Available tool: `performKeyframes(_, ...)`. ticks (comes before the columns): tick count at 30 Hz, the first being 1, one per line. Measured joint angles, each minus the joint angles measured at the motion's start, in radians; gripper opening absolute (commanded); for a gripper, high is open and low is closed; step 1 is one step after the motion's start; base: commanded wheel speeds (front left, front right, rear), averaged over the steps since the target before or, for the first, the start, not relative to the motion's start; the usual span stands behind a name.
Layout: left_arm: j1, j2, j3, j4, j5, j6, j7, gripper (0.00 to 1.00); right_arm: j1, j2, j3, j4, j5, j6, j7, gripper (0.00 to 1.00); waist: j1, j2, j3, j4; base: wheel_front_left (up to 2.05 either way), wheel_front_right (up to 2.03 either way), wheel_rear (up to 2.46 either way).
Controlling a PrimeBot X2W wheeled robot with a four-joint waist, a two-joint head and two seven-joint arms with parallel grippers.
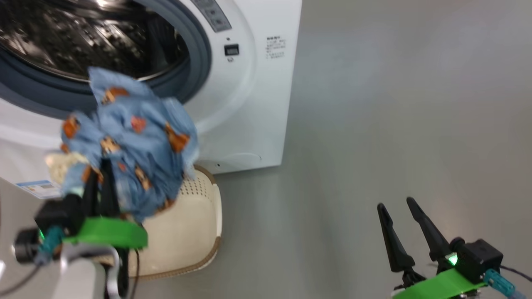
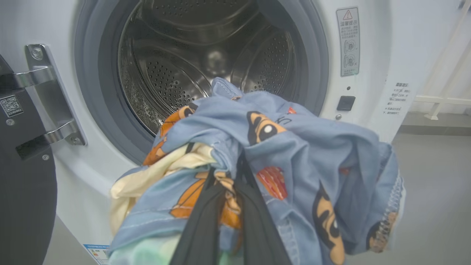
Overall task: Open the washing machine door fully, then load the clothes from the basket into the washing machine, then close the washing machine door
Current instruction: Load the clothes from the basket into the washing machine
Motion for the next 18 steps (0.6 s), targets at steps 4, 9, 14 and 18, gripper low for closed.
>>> performKeyframes(4, -0.127, 0.026, 0.017, 0.052, 0.006, 0.000, 0.000, 0.00, -0.038, 0.004, 0.018, -0.001, 0.006, 0.000, 0.000, 1.00, 0.0000, 0.0000, 0.051, -0.018, 0.00, 0.00, 0.00)
performKeyframes(9, -0.290, 0.067, 0.029, 0.142, 0.020, 0.002, 0.000, 0.00, -0.080, 0.006, 0.042, 0.001, 0.013, 0.000, 0.000, 1.00, 0.0000, 0.0000, 0.119, -0.046, 0.00, 0.00, 0.00)
performKeyframes(14, -0.443, 0.107, 0.031, 0.250, 0.041, 0.006, 0.001, 0.00, -0.121, 0.008, 0.077, 0.003, 0.021, 0.000, 0.000, 1.00, 0.0000, 0.0000, 0.186, -0.079, 0.00, 0.00, 0.00)
performKeyframes(18, -0.559, 0.135, 0.035, 0.346, 0.044, 0.007, 0.000, 0.00, -0.145, 0.007, 0.102, 0.007, 0.023, 0.000, 0.000, 1.00, 0.0000, 0.0000, 0.237, -0.111, 0.00, 0.00, 0.00)
